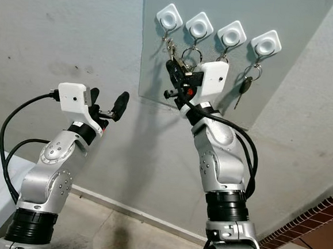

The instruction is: Hang keys on a hook

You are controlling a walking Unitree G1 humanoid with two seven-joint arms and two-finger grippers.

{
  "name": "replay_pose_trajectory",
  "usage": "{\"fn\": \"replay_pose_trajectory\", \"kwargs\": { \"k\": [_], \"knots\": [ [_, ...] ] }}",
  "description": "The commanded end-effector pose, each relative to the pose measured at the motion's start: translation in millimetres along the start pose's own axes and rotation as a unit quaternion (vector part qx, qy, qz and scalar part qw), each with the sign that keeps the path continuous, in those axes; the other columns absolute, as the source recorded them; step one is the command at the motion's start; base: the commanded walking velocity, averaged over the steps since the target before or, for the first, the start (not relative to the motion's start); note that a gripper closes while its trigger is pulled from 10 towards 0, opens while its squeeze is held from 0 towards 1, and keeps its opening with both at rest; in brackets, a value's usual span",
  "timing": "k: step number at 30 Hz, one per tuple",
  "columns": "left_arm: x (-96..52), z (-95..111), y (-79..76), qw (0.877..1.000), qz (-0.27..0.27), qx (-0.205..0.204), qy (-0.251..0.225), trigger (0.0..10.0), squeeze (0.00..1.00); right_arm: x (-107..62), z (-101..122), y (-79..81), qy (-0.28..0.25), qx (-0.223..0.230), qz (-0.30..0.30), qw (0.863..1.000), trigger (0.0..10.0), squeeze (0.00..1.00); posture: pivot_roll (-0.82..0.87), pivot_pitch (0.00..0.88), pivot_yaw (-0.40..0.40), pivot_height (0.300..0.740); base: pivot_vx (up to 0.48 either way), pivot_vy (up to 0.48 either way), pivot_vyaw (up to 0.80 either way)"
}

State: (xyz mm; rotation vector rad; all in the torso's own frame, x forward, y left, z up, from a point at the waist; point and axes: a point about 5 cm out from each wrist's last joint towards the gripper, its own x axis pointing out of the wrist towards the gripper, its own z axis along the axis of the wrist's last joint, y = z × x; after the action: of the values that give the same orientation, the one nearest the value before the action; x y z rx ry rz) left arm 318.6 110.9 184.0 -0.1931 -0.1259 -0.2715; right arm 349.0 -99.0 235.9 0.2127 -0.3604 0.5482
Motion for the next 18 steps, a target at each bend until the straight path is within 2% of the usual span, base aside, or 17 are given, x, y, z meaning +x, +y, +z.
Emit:
{"fn": "replay_pose_trajectory", "kwargs": {
  "k": [1, 18],
  "knots": [
    [2.2, 9.1, -4.7, 1.000, -0.014, 0.002, -0.012, 10.0, 0.00, 5.3, 7.9, -1.8, -0.017, -0.004, -0.002, 1.000, 10.0, 0.00, 0.05, 0.038, -0.046, 0.724, 0.000, 0.000, 0.00],
    [3.1, 8.8, -6.4, 1.000, -0.019, -0.003, -0.007, 10.0, 0.00, 7.5, 16.9, -3.1, -0.067, 0.014, -0.012, 0.998, 10.0, 0.00, 0.05, 0.048, -0.040, 0.724, 0.000, 0.000, 0.00]
  ]
}}
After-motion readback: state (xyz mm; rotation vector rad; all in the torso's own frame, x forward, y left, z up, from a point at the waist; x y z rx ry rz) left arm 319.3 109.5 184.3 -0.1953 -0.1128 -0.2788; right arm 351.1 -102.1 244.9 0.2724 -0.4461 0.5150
